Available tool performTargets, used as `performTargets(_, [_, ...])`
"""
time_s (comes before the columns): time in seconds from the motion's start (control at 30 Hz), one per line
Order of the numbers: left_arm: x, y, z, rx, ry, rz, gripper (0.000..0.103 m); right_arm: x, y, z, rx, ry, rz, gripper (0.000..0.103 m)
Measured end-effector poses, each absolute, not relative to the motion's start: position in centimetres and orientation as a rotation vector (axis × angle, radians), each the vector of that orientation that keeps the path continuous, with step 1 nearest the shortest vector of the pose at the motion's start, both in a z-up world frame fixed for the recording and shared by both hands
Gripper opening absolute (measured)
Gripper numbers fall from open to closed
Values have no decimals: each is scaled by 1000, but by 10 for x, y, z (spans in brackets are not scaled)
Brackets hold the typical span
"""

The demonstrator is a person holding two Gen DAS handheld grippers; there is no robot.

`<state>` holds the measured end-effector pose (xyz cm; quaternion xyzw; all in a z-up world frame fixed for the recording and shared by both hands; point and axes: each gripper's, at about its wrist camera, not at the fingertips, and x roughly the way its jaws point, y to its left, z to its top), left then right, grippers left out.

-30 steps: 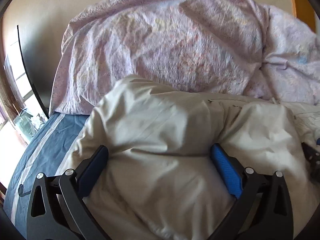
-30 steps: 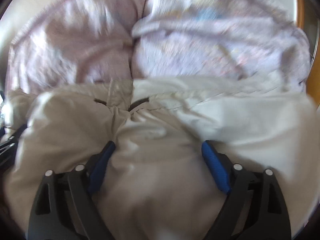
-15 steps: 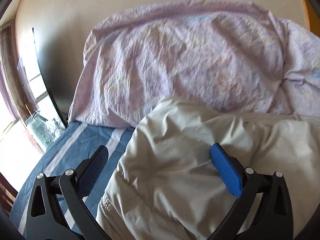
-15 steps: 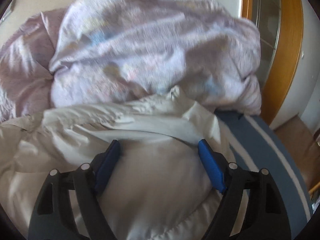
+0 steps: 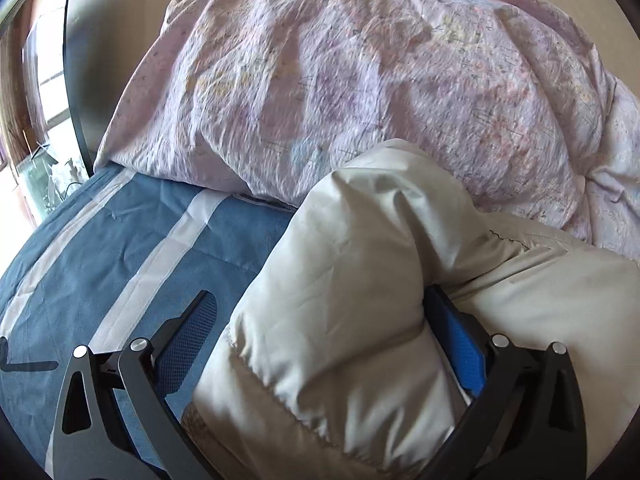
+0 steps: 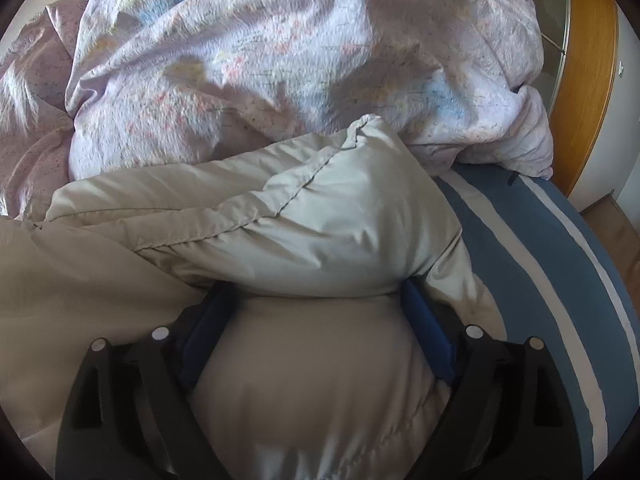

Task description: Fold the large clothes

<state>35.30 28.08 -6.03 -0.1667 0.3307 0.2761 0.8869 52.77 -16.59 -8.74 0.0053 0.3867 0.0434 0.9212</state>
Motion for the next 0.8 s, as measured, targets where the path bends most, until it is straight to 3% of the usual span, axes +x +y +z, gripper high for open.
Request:
performTargets(0.13, [330,275,-44,-348,697,555,102,516,-179,-77,41,824,87,85])
performTargets(0.3, [257,285,-18,-451,607,455,102,455,-248,-47,324,783,90,90])
performTargets(0.53, [184,305,-34,-732,615,435,102,403,-311,-73,721,912,133,89])
performTargets(0.8, [189,290,-68,-877,668,390,98,405,-305,-113,912,1017,190,76])
